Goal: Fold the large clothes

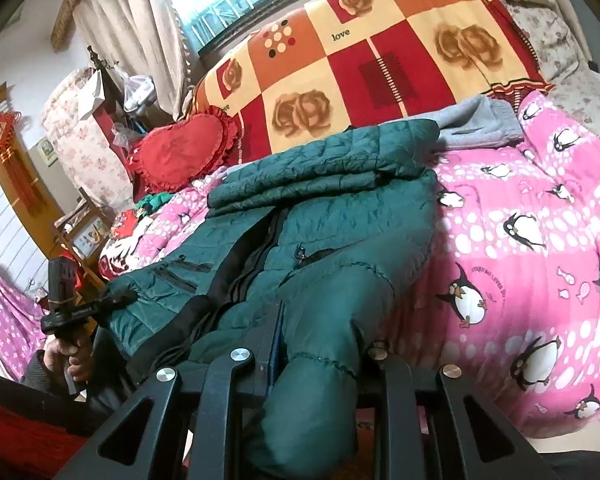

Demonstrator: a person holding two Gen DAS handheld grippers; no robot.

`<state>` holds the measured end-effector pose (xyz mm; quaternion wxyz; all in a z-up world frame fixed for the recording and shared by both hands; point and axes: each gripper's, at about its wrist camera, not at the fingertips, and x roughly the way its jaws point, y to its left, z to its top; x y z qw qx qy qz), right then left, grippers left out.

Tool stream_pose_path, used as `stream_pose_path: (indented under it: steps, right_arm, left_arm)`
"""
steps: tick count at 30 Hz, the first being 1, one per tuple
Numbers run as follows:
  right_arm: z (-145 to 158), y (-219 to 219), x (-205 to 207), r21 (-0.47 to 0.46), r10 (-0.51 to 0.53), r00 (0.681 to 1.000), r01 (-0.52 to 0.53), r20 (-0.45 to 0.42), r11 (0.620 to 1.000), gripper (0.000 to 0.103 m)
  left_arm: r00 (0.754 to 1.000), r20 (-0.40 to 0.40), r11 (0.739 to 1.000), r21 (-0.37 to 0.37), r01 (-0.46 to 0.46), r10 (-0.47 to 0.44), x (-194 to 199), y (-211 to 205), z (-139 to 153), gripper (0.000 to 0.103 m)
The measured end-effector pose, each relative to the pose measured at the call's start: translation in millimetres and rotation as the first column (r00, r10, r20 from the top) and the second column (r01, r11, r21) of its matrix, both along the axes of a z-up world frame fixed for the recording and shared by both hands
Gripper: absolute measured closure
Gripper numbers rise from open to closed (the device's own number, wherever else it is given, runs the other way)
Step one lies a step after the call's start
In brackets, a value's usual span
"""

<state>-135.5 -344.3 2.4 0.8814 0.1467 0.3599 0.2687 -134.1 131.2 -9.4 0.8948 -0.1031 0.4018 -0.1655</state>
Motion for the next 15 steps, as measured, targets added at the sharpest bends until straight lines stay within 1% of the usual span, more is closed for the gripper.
stream_pose_path:
  steps: [3, 6, 9, 12, 14, 15]
  right_arm:
    - [-1.6, -0.6, 1.6, 0.005, 0.001, 1.0, -0.001, -0.002, 1.0, 0.082]
    - [-4.5, -2.6, 3.4, 0.013, -0.005, 1.0, 0.005, -0.012, 1.0, 0.082]
    - [-4.9, -2.4, 4.2, 0.01, -0.004, 1.0, 0.004, -0.013, 1.0, 0.082]
    - [-3.3, 0.5, 2.0, 0.008, -0.004, 1.0, 0.004, -0.01, 1.0, 0.082]
    - [-2.8, 0.9, 1.6, 0.007, -0.011, 1.0, 0.011, -0.008, 1.0, 0.082]
    - [-2.3, 0.9, 0.9, 0.006, -0.016, 1.0, 0.016, -0.004, 1.0, 0.082]
  left_arm:
    - [0.999, -0.05, 1.0, 0.002, 0.004, -0.004, 5.7, -0.9, -9.7, 0.081]
    - [0.998, -0.068, 1.0, -0.007, 0.018, -0.019, 7.5, -0.7, -13.8, 0.076]
    - [0.994, -0.105, 1.0, -0.02, 0.021, -0.023, 9.9, 1.1, -20.2, 0.076]
    - [0.991, -0.134, 1.0, -0.015, 0.025, -0.027, 10.7, 0.2, -25.6, 0.076]
    - [0.993, -0.113, 1.0, -0.01, 0.025, -0.026, 7.9, -1.3, -22.4, 0.08]
    - [0.995, -0.101, 1.0, -0.012, 0.028, -0.029, 6.9, -1.4, -19.8, 0.086]
